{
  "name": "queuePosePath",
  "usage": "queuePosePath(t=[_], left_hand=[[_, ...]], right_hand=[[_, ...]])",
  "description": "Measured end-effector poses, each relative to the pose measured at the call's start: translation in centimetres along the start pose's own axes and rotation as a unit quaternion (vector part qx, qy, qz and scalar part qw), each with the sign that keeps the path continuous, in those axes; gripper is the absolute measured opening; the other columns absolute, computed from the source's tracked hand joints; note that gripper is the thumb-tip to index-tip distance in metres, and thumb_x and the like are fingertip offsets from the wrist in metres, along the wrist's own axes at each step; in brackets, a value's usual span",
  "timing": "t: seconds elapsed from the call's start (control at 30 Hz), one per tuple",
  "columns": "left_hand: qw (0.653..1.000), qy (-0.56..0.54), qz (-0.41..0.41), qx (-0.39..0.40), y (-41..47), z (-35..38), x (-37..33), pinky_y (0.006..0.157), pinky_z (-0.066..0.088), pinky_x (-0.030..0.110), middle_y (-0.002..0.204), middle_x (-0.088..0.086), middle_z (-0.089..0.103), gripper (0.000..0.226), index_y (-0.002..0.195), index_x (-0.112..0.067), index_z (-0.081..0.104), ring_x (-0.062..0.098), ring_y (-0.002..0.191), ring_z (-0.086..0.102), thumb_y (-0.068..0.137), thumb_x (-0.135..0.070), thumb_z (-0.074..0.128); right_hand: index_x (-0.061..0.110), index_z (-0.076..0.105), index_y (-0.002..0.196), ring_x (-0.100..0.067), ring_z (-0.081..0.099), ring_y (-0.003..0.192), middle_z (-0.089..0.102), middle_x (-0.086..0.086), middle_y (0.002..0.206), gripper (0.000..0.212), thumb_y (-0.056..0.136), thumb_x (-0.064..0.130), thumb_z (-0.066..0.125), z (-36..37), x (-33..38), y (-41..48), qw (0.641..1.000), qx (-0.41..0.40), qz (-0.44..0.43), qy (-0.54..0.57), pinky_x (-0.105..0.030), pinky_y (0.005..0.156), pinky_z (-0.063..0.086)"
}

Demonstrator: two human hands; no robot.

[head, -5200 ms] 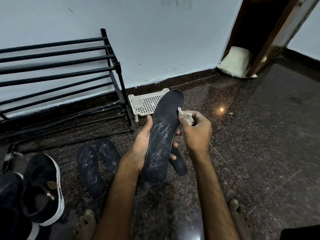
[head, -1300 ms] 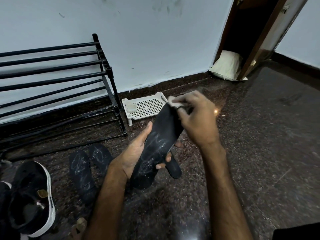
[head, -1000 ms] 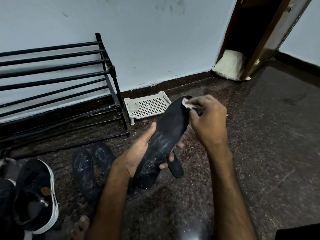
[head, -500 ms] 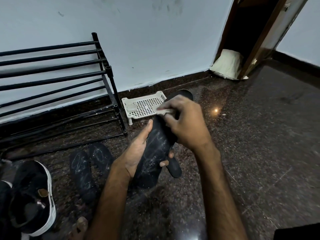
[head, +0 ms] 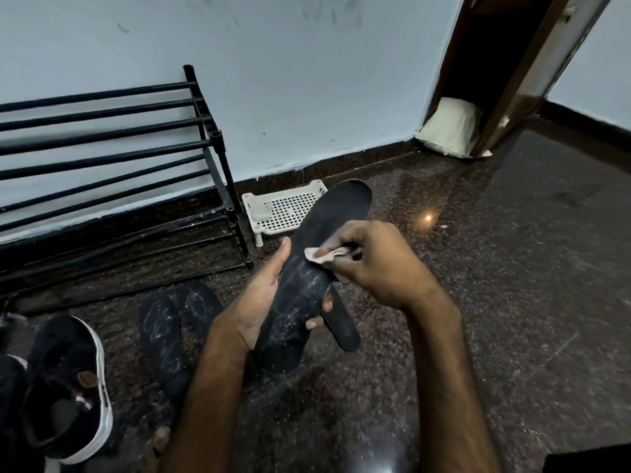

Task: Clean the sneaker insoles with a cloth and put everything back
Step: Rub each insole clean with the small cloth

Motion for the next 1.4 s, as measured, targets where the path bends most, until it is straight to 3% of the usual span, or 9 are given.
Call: queuePosePath(t=[0.13, 0.33, 0.53, 0.7, 0.87, 1.03, 1.17, 1.23, 1.4], left_hand=[[1.0, 0.005, -0.013, -0.009, 0.6, 0.3, 0.8, 0.051, 0.05, 0.031, 0.104, 0.02, 0.064, 0.069, 0.13, -0.004, 0.056, 0.029, 0.072, 0.063, 0.098, -0.061, 0.035], [0.999, 0.011, 0.004, -0.046, 0.4, 0.4, -0.3, 0.051, 0.05, 0.032, 0.096, 0.019, 0.058, 0.066, 0.118, -0.011, 0.068, 0.029, 0.07, 0.063, 0.097, -0.063, 0.033], [0.999, 0.023, 0.014, -0.047, 0.8, 0.8, -0.1, 0.053, 0.053, 0.035, 0.089, 0.023, 0.061, 0.068, 0.118, -0.005, 0.064, 0.032, 0.07, 0.064, 0.098, -0.063, 0.034], [0.998, 0.019, 0.025, -0.06, 0.4, 0.4, -0.6, 0.052, 0.054, 0.036, 0.092, 0.023, 0.062, 0.066, 0.122, -0.009, 0.065, 0.032, 0.067, 0.065, 0.099, -0.062, 0.033], [0.997, 0.066, 0.009, -0.034, 0.5, 0.8, -0.3, 0.058, 0.057, 0.038, 0.088, 0.028, 0.066, 0.071, 0.124, -0.005, 0.062, 0.035, 0.07, 0.068, 0.098, -0.063, 0.03], [0.998, 0.038, 0.024, -0.049, 0.5, 0.2, -0.3, 0.065, 0.055, 0.04, 0.105, 0.023, 0.066, 0.067, 0.133, -0.009, 0.058, 0.036, 0.08, 0.066, 0.101, -0.061, 0.03], [0.996, 0.074, 0.015, -0.052, 0.6, 0.3, -0.3, 0.056, 0.057, 0.038, 0.102, 0.022, 0.069, 0.072, 0.14, -0.005, 0.048, 0.037, 0.076, 0.068, 0.1, -0.06, 0.027], [0.997, 0.068, 0.005, -0.041, 0.7, 1.0, -0.1, 0.058, 0.058, 0.039, 0.097, 0.022, 0.07, 0.07, 0.136, -0.006, 0.053, 0.035, 0.074, 0.069, 0.1, -0.061, 0.028], [0.998, 0.015, 0.013, -0.061, 0.6, 0.9, 0.0, 0.057, 0.056, 0.038, 0.095, 0.022, 0.066, 0.064, 0.121, -0.009, 0.066, 0.033, 0.072, 0.067, 0.101, -0.06, 0.032]], right_hand=[[0.015, 0.076, 0.096, -0.002, 0.06, 0.083, 0.067, 0.005, 0.096, 0.018, 0.082, 0.003, 0.073, -1.5, -1.4, 0.3, 0.982, -0.174, 0.006, -0.073, -0.013, 0.08, 0.051], [0.016, 0.078, 0.092, 0.0, 0.061, 0.081, 0.069, 0.007, 0.092, 0.011, 0.082, 0.011, 0.076, 0.3, 0.1, 0.3, 1.0, -0.017, -0.019, 0.008, -0.007, 0.071, 0.045], [0.014, 0.074, 0.1, -0.004, 0.06, 0.089, 0.067, 0.005, 0.099, 0.02, 0.084, 0.003, 0.07, 0.2, 0.1, 0.7, 0.979, -0.197, 0.001, -0.047, -0.013, 0.089, 0.048], [0.013, 0.076, 0.092, 0.0, 0.058, 0.078, 0.068, 0.003, 0.093, 0.016, 0.082, 0.002, 0.071, 0.9, 0.4, 0.7, 0.997, -0.061, -0.025, -0.032, -0.009, 0.08, 0.047], [0.013, 0.072, 0.1, -0.006, 0.06, 0.09, 0.065, 0.004, 0.101, 0.02, 0.084, 0.002, 0.07, 0.1, 0.1, 0.9, 0.97, -0.236, 0.03, -0.053, -0.023, 0.092, 0.052], [0.016, 0.075, 0.092, -0.001, 0.06, 0.082, 0.067, 0.005, 0.094, 0.015, 0.083, 0.005, 0.073, 1.2, 0.7, 0.7, 0.999, -0.041, -0.02, -0.01, -0.012, 0.077, 0.048], [0.016, 0.075, 0.092, -0.009, 0.063, 0.085, 0.067, 0.003, 0.094, 0.018, 0.081, 0.001, 0.072, -0.2, -1.1, 0.6, 0.986, -0.142, 0.011, -0.092, -0.027, 0.085, 0.054], [0.014, 0.074, 0.099, -0.005, 0.061, 0.088, 0.067, 0.004, 0.099, 0.02, 0.083, 0.002, 0.071, 0.0, 0.2, 0.9, 0.981, -0.184, 0.0, -0.067, -0.017, 0.09, 0.052], [0.015, 0.077, 0.091, -0.004, 0.061, 0.082, 0.068, 0.004, 0.093, 0.016, 0.082, 0.003, 0.073, 0.9, 0.8, 0.6, 0.999, -0.04, -0.015, -0.026, -0.013, 0.078, 0.049]])
Point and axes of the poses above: each hand's wrist, its own y-axis towards the middle knuckle, its own z-axis out of the palm, x = y × z, the point moved 3 cm from there along y, towards the middle knuckle
